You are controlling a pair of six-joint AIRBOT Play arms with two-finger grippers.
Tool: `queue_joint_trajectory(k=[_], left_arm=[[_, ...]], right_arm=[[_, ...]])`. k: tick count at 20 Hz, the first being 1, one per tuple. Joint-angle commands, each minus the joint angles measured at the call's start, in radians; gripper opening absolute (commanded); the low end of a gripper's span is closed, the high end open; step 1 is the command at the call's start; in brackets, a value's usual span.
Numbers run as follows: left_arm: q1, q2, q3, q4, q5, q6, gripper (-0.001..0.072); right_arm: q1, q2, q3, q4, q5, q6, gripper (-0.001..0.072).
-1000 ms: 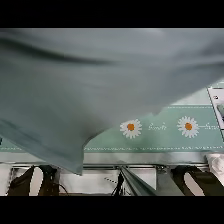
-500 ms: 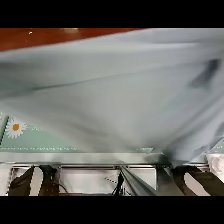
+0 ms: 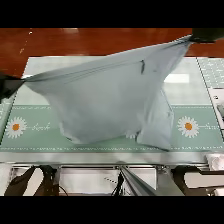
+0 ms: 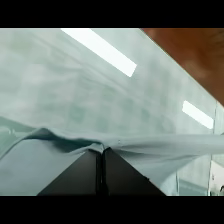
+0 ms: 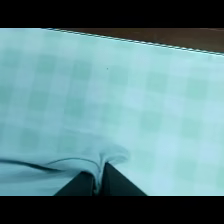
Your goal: Fold the shirts.
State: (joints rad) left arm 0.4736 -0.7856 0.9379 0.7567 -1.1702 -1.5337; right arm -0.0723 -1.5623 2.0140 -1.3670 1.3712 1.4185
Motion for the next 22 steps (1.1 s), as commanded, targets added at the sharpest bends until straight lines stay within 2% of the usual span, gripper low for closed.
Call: queue_joint_trajectory(k=[1,4,6,8,12,13,14,15,16,17,19,20,22], left_arm=[[-0.117,-0.203,-0.074,-0.132,0.299,0.12,0.0021],[-0.208,-0.366,-0.074,-0.372,0.509,0.304,0.0021],[-0.245,-0.448,-0.074,-0.465,0.576,0.382,0.0021],[-0.272,-0.521,-0.074,-0.467,0.565,0.389,0.0021],[-0.3,-0.638,-0.075,-0.466,0.457,0.389,0.0021],[-0.298,-0.659,-0.074,-0.467,0.416,0.388,0.0023],[-0.29,-0.671,-0.074,-0.467,0.367,0.376,0.0064],[-0.28,-0.673,-0.074,-0.467,0.332,0.365,0.022],[-0.262,-0.67,-0.071,-0.466,0.277,0.362,0.0378],[-0.233,-0.667,-0.061,-0.465,0.196,0.363,0.0393],[-0.147,-0.661,-0.03,-0.414,-0.006,0.359,0.0393],[-0.098,-0.653,-0.016,-0.338,-0.1,0.332,0.0391],[-0.021,-0.607,-0.019,-0.093,-0.214,0.263,0.0383]], right_arm=[[-0.001,-0.146,0.001,0.091,-0.183,0.002,0.0038],[-0.001,-0.205,0.001,0.109,-0.297,0.003,0.0038],[-0.001,-0.241,0.001,0.108,-0.328,0.007,0.0038],[-0.001,-0.28,0.001,0.105,-0.313,0.017,0.0038],[-0.001,-0.36,0.001,0.094,-0.198,0.026,0.0039],[-0.001,-0.377,0.001,0.076,-0.171,0.058,0.0039],[-0.002,-0.384,0.001,0.071,-0.148,0.079,0.0042],[-0.002,-0.383,0.002,0.074,-0.128,0.074,0.0144],[-0.002,-0.373,0.002,0.087,-0.095,0.038,0.037],[-0.002,-0.354,0.002,0.078,-0.043,-0.019,0.0447],[-0.002,-0.303,0.002,-0.043,0.077,-0.074,0.0447],[-0.003,-0.277,0.002,-0.15,0.138,-0.071,0.0447],[-0.041,-0.234,0.001,-0.196,0.195,-0.026,0.0447]])
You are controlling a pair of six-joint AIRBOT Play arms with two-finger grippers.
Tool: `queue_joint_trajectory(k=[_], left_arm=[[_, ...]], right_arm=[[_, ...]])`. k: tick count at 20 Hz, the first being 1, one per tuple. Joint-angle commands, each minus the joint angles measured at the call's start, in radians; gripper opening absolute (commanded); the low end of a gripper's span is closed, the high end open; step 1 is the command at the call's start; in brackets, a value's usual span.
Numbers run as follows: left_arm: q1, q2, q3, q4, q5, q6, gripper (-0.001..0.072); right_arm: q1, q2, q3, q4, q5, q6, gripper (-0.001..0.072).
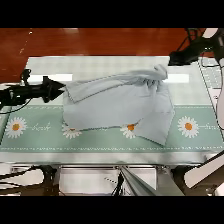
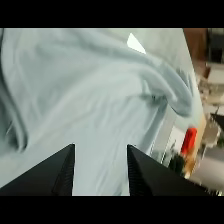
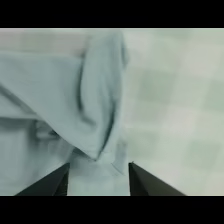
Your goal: Fold the shirts.
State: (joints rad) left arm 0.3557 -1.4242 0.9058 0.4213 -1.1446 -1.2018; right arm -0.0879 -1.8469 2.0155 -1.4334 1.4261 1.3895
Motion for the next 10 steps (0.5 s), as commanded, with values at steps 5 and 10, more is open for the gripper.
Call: queue_joint_trajectory(k=[5,10], left_arm=[[0.128,0.189,-0.151,0.582,-0.269,-0.119,0.039],[0.125,0.182,-0.252,0.571,-0.212,-0.119,0.057]], right_arm=[[-0.146,0.067,-0.021,0.018,0.282,0.002,0.0448],[-0.175,0.068,-0.032,0.067,0.295,0.0,0.0448]])
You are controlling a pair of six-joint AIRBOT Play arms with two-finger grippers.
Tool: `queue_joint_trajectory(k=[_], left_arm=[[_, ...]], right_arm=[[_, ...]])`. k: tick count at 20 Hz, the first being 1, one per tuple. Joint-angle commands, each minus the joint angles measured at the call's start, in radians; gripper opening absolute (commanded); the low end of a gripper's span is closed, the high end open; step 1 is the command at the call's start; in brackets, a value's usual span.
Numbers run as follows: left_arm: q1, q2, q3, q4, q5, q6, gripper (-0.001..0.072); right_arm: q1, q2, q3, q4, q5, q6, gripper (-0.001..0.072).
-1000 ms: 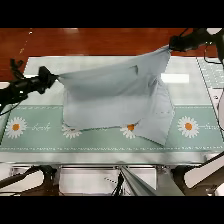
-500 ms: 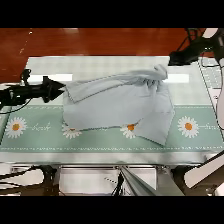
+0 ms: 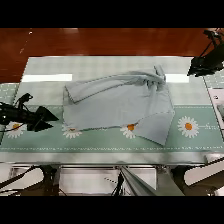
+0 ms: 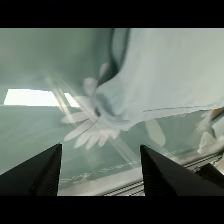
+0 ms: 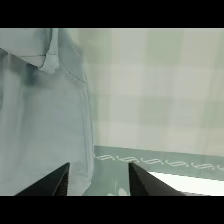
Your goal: Fold the shirts.
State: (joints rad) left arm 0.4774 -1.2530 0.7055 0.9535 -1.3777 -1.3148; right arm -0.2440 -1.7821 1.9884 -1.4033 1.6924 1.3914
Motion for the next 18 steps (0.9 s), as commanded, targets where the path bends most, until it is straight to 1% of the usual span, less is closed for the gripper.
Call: queue_joint_trajectory(k=[1,6,8,11,12,13,14,15,18], left_arm=[[-0.004,0.011,-0.061,0.026,0.04,-0.006,0.057],[-0.093,-0.02,-0.076,-0.084,0.159,-0.007,0.057],[-0.164,-0.049,-0.076,-0.132,0.219,-0.007,0.0569],[-0.281,-0.106,-0.076,-0.169,0.264,-0.007,0.0568],[-0.317,-0.133,-0.076,-0.166,0.28,-0.006,0.0504],[-0.338,-0.156,-0.076,-0.161,0.286,-0.006,0.0282],[-0.349,-0.175,-0.076,-0.161,0.285,-0.003,0.0045],[-0.353,-0.183,-0.076,-0.161,0.28,0.005,0.0021],[-0.333,-0.177,-0.075,-0.161,0.26,0.023,0.0021]], right_arm=[[-0.019,0.003,-0.005,0.044,0.02,-0.002,0.0448],[-0.019,0.003,-0.005,0.06,-0.001,-0.002,0.0448],[-0.019,0.003,-0.005,0.06,0.0,-0.002,0.0448],[-0.019,0.003,-0.005,0.059,0.002,-0.002,0.0448],[-0.019,0.003,-0.005,0.059,0.003,-0.002,0.0448],[-0.019,0.003,-0.005,0.058,0.008,-0.002,0.0448],[-0.019,0.003,-0.005,0.048,0.018,-0.003,0.0447],[-0.019,0.003,-0.005,0.019,0.032,-0.007,0.0448],[-0.05,0.003,-0.012,-0.019,0.04,0.001,0.0448]])
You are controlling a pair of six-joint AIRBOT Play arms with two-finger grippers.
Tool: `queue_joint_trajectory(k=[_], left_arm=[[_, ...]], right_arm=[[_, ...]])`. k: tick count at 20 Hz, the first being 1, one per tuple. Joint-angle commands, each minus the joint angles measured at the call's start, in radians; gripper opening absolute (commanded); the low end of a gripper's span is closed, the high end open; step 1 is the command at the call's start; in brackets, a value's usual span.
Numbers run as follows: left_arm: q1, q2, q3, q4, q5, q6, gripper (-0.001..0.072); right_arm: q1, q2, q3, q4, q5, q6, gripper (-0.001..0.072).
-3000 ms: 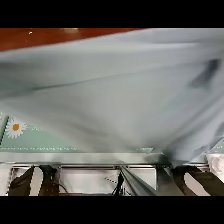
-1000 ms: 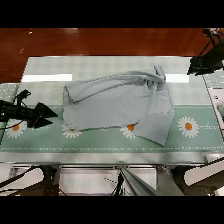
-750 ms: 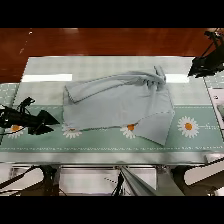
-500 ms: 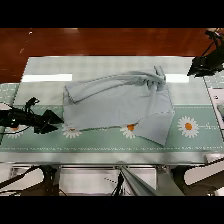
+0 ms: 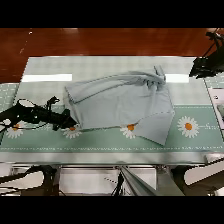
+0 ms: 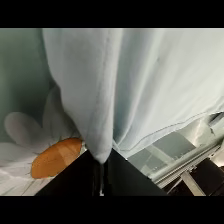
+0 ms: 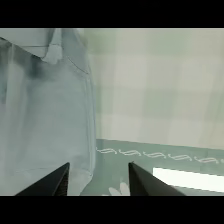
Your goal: Fold the shirts.
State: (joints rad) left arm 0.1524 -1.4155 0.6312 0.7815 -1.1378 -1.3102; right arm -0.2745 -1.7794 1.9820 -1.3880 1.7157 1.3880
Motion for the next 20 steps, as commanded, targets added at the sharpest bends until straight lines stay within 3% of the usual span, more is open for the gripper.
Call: queue_joint_trajectory(k=[1,4,10,12,14,20], left_arm=[[-0.002,-0.011,-0.001,0.012,0.014,0.027,0.0021],[0.004,-0.008,0.0,0.011,0.008,0.045,0.0021],[0.004,-0.006,0.0,0.011,0.008,0.045,0.0021],[0.004,-0.006,0.0,0.011,0.008,0.045,0.0021],[0.004,-0.006,0.0,0.011,0.008,0.051,0.0021],[0.004,-0.006,0.0,0.008,0.011,0.069,0.0021]], right_arm=[[-0.04,0.001,-0.023,-0.031,0.027,0.01,0.0448],[-0.111,0.04,-0.181,0.066,0.012,0.011,0.0449],[-0.172,0.243,-0.785,0.247,-0.329,-0.097,0.0481],[-0.172,0.277,-0.939,0.29,-0.404,-0.144,0.0524],[-0.172,0.281,-1.031,0.351,-0.449,-0.189,0.053],[-0.117,0.28,-1.095,0.433,-0.61,-0.19,0.0514]])
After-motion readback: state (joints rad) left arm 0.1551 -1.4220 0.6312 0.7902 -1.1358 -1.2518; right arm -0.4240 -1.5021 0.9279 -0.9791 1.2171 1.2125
